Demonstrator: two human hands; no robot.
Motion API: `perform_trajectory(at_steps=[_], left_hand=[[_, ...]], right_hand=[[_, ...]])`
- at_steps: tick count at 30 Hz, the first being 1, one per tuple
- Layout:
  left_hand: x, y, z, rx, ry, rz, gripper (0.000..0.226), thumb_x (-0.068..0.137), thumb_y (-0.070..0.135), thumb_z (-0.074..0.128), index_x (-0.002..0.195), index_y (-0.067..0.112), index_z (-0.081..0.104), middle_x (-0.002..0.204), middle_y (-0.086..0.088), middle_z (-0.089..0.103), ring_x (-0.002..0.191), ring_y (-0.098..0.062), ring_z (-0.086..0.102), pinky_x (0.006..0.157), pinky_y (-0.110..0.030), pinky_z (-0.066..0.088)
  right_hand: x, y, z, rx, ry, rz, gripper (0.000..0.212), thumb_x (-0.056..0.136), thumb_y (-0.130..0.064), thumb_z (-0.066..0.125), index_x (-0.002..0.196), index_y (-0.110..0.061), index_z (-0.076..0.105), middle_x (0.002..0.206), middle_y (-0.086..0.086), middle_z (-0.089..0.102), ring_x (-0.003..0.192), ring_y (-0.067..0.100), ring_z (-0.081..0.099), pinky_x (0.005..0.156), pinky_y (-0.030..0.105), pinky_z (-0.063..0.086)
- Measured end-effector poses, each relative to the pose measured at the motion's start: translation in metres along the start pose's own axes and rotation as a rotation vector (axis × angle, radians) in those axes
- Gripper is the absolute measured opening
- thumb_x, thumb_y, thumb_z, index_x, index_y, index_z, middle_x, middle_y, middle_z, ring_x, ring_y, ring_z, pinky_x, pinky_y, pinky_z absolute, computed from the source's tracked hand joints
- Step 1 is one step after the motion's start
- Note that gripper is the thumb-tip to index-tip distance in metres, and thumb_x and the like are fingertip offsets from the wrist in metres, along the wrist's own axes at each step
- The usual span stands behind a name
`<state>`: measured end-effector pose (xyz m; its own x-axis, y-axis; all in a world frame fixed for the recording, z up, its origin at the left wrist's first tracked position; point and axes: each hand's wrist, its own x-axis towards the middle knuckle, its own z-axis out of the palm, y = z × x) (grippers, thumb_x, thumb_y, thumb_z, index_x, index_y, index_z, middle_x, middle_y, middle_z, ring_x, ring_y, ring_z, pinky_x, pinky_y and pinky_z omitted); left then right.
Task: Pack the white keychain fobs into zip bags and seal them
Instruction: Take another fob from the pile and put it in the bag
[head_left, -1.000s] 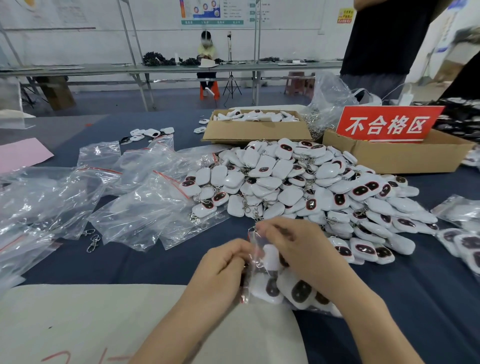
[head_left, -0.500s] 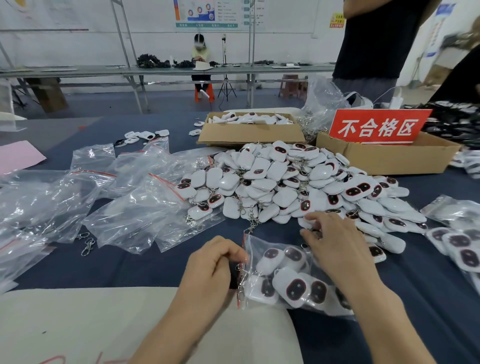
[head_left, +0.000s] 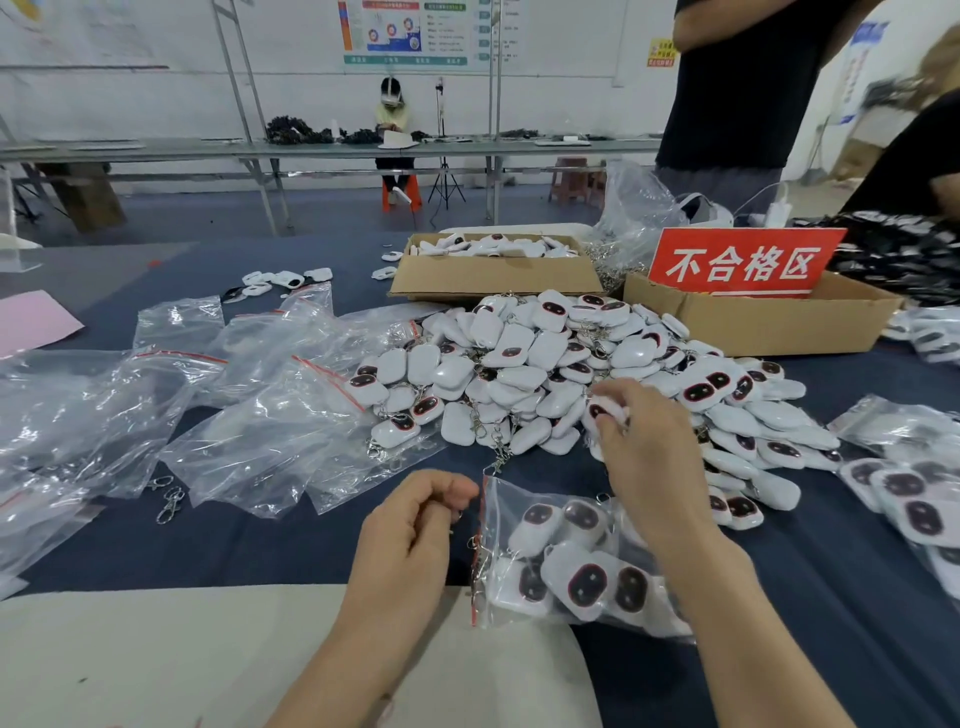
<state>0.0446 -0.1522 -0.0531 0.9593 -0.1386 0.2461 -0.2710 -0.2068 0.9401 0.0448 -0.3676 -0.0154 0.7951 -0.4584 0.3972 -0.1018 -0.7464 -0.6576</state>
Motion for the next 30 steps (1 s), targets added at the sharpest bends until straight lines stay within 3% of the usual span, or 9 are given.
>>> perform_trajectory(at_steps=[3, 5, 8, 12, 16, 20, 30], left_hand=[[-0.004, 0.002, 0.001, 0.028, 0.099, 0.128, 0.021, 0.103, 0.035, 0.048, 0.117, 0.045, 0.060, 0.107, 0.018, 0.063, 0.092, -0.004, 0.061, 0.077, -0.007, 0.043], [-0.006, 0.001, 0.000, 0.092, 0.104, 0.211, 0.032, 0.099, 0.055, 0.040, 0.129, 0.048, 0.051, 0.116, 0.020, 0.055, 0.100, -0.005, 0.059, 0.081, -0.007, 0.042], [-0.006, 0.002, 0.001, 0.084, 0.022, 0.262, 0.035, 0.096, 0.065, 0.041, 0.126, 0.051, 0.053, 0.115, 0.021, 0.063, 0.101, -0.007, 0.064, 0.082, -0.012, 0.046], [-0.004, 0.004, 0.003, 0.033, 0.014, 0.229, 0.020, 0.092, 0.059, 0.049, 0.106, 0.052, 0.061, 0.088, 0.017, 0.071, 0.072, -0.007, 0.064, 0.062, -0.012, 0.046], [-0.002, 0.004, 0.003, -0.045, 0.018, 0.189, 0.008, 0.093, 0.046, 0.056, 0.096, 0.047, 0.064, 0.076, 0.015, 0.067, 0.059, -0.001, 0.054, 0.055, -0.009, 0.040], [0.000, 0.002, 0.003, -0.039, 0.020, 0.175, 0.012, 0.093, 0.039, 0.056, 0.094, 0.049, 0.063, 0.072, 0.017, 0.065, 0.056, 0.000, 0.051, 0.052, -0.009, 0.037], [-0.002, 0.004, 0.004, -0.037, 0.024, 0.188, 0.015, 0.096, 0.041, 0.054, 0.099, 0.053, 0.063, 0.075, 0.020, 0.067, 0.058, 0.000, 0.053, 0.054, -0.007, 0.038]], right_hand=[[-0.001, -0.024, -0.022, 0.289, -0.134, -0.087, 0.042, 0.097, -0.017, 0.063, 0.118, -0.052, 0.054, 0.102, -0.025, 0.065, 0.095, -0.005, 0.059, 0.073, 0.007, 0.044], [-0.014, -0.043, -0.029, 0.359, -0.303, -0.190, 0.054, 0.095, -0.011, 0.063, 0.111, -0.061, 0.050, 0.104, -0.034, 0.064, 0.088, -0.008, 0.064, 0.070, 0.007, 0.051], [-0.039, -0.053, -0.016, 0.339, -0.434, -0.264, 0.062, 0.097, -0.008, 0.059, 0.116, -0.066, 0.049, 0.107, -0.037, 0.064, 0.098, -0.011, 0.065, 0.081, 0.015, 0.056], [-0.055, -0.048, 0.000, 0.485, -0.403, -0.202, 0.062, 0.096, -0.010, 0.063, 0.127, -0.061, 0.048, 0.112, -0.038, 0.064, 0.104, -0.010, 0.064, 0.087, 0.006, 0.047], [-0.063, -0.046, 0.011, 0.631, -0.335, -0.064, 0.036, 0.091, -0.020, 0.071, 0.105, -0.052, 0.064, 0.097, -0.028, 0.073, 0.091, -0.008, 0.068, 0.078, 0.006, 0.047], [-0.063, -0.048, 0.014, 0.660, -0.340, -0.028, 0.028, 0.091, -0.020, 0.071, 0.088, -0.047, 0.071, 0.084, -0.021, 0.076, 0.078, -0.006, 0.069, 0.073, 0.005, 0.047], [-0.060, -0.044, 0.010, 0.814, -0.427, 0.021, 0.025, 0.094, -0.012, 0.065, 0.099, -0.035, 0.072, 0.079, -0.015, 0.076, 0.086, -0.003, 0.071, 0.075, 0.006, 0.049]])
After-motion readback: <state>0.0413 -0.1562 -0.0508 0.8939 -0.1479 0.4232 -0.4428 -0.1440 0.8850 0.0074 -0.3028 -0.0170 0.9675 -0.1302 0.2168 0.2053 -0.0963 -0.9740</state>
